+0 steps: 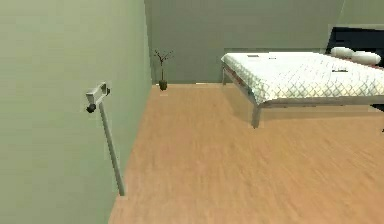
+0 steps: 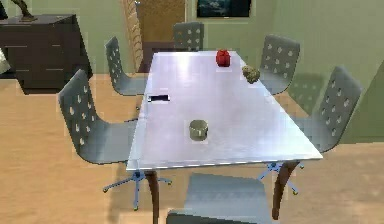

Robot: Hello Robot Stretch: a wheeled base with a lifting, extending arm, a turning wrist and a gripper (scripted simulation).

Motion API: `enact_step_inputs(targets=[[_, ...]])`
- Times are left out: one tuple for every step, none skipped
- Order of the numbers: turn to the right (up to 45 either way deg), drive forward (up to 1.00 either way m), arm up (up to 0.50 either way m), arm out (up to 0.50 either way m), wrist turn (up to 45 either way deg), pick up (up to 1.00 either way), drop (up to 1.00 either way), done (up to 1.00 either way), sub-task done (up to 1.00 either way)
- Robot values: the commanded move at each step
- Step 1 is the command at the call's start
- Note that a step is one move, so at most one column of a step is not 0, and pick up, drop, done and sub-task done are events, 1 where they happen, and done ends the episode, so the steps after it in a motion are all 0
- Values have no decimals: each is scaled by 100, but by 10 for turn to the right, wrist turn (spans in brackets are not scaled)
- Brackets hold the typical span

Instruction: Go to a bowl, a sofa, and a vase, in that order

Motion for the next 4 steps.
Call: enact_step_inputs(targets=[[-30,0,0,0,0,0,0,0,0],[0,45,0,0,0,0,0,0,0],[450,0,0,0,0,0,0,0,0],[120,0,0,0,0,0,0,0,0]])
